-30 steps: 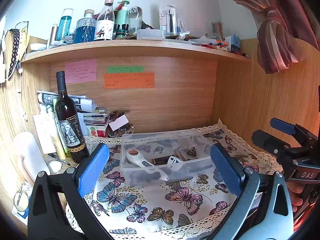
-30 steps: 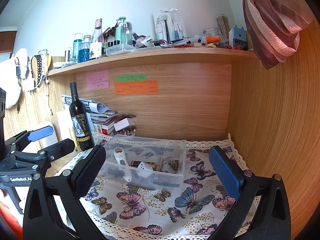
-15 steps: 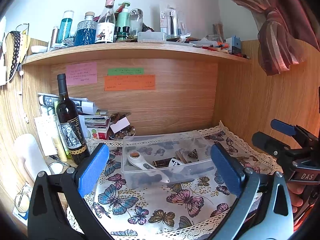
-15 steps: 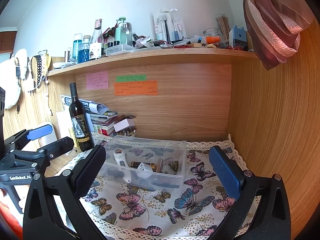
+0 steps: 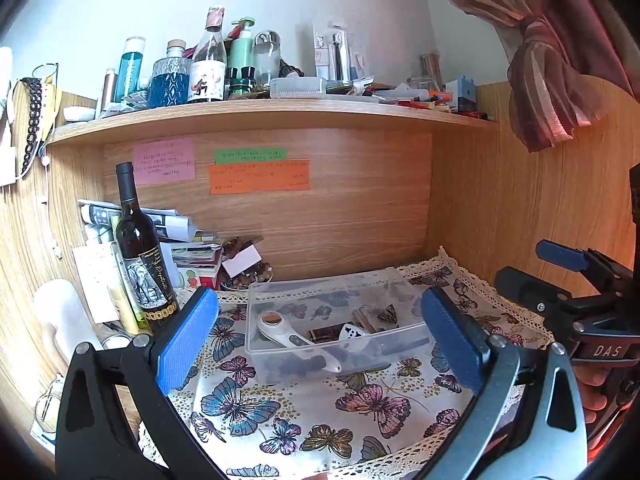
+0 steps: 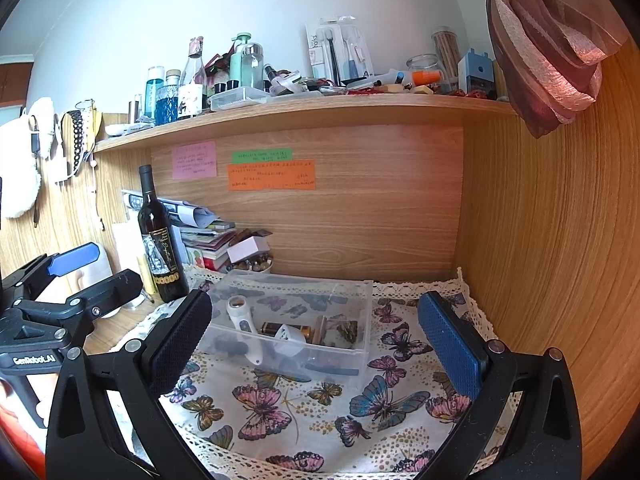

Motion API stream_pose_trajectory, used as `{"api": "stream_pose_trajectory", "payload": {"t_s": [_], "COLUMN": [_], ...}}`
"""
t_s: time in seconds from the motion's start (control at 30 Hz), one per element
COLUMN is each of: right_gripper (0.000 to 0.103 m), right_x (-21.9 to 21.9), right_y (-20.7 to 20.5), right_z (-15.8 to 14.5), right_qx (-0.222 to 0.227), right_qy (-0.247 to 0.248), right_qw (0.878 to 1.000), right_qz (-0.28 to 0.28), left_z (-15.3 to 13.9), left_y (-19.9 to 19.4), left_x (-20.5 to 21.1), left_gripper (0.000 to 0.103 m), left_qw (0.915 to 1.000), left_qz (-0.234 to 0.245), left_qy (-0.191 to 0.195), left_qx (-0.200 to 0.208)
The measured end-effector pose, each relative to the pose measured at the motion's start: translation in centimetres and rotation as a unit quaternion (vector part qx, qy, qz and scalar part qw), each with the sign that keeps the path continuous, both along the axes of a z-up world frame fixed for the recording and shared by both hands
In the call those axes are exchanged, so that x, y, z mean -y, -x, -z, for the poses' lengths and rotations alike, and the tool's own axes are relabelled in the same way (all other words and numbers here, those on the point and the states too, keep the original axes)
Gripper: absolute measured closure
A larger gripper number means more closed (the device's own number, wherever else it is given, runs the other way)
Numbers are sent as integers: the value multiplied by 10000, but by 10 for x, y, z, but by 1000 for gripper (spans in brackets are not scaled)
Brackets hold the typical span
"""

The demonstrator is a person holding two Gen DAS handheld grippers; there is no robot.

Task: Organize rigid objects

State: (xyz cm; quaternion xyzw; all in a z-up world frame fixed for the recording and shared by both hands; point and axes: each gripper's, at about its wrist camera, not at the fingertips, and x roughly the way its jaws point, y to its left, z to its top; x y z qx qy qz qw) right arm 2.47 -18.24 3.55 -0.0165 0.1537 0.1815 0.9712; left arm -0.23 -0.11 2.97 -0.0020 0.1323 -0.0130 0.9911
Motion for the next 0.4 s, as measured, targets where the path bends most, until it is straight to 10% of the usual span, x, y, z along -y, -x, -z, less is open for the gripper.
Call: {"api": "stream_pose_trajectory", "payload": {"t_s": [0.4], "right_gripper": [0], "right_x": [-2], "right_y": [-1], "right_z": [2], "right_qx": [-12], "right_qy": [24], "right_qw": [10000], "right_qz": [-12], "left_z": [0], "left_y": [-3], "left_x": [-8], "left_gripper": [0], "left_qw": [9999], "left_qz": [18], "left_qy": [148], "left_qx": [-26]}}
